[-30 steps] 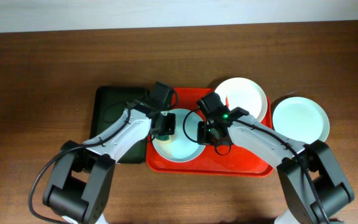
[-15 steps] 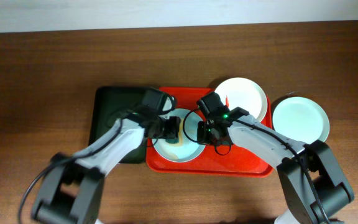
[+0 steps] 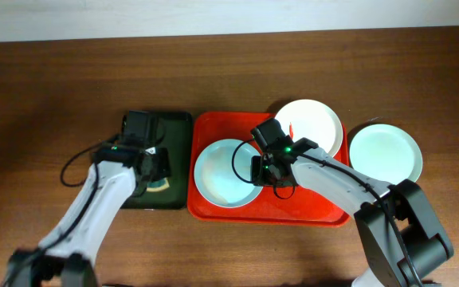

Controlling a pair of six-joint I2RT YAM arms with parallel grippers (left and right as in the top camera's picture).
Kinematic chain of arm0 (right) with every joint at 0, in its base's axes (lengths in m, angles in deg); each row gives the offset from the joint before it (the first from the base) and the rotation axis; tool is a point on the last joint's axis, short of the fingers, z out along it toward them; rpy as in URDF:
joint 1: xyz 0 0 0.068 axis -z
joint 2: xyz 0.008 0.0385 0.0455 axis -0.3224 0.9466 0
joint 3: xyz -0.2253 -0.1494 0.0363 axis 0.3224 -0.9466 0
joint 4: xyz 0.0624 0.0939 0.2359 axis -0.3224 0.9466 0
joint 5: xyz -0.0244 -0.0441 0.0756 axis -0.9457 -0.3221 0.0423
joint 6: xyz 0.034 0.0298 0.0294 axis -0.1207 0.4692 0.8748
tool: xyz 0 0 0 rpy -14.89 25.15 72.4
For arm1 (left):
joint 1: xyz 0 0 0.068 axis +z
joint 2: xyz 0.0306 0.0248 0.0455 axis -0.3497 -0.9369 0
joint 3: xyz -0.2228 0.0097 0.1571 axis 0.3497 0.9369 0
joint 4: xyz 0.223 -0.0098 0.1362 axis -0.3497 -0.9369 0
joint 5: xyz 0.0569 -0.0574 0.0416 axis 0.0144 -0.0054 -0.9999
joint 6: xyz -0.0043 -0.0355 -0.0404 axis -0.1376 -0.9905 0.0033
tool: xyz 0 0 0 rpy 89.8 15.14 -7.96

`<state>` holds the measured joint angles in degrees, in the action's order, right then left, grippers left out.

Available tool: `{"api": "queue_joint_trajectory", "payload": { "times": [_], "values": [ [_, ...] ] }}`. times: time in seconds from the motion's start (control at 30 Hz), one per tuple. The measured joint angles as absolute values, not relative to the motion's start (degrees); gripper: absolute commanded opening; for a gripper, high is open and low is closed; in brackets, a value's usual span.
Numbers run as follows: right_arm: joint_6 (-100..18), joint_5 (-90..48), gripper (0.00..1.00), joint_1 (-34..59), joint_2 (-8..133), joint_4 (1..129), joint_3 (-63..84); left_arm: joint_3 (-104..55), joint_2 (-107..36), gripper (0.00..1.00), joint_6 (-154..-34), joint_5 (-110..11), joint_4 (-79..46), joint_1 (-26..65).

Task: Clean dirty plates on tray and stack at the side
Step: 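Return the sponge to the black tray and release it with the left gripper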

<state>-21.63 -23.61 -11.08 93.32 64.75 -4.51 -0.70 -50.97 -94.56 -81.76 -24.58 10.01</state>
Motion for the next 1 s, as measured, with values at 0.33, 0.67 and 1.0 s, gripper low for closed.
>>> {"api": "queue_joint_trajectory", "payload": {
  "times": [0.33,0.67,1.0],
  "values": [
    [-21.63,-23.46,0.44,-11.08,93.32,64.75,-4.51,-0.61,-60.13,0.66,-91.56,-81.95,-22.66,10.01],
    [-21.67,-23.70,0.44,-11.12,93.34,63.40,-6.06,-17.44,-47.15,0.99,-92.04,-81.98,-40.86,14.73],
    [-21.89,-21.80,0.04,-10.10,93.14,60.62,-7.26,-18.25,-31.65,0.99,-92.48,-81.95,-41.19,16.11]
  ]
}}
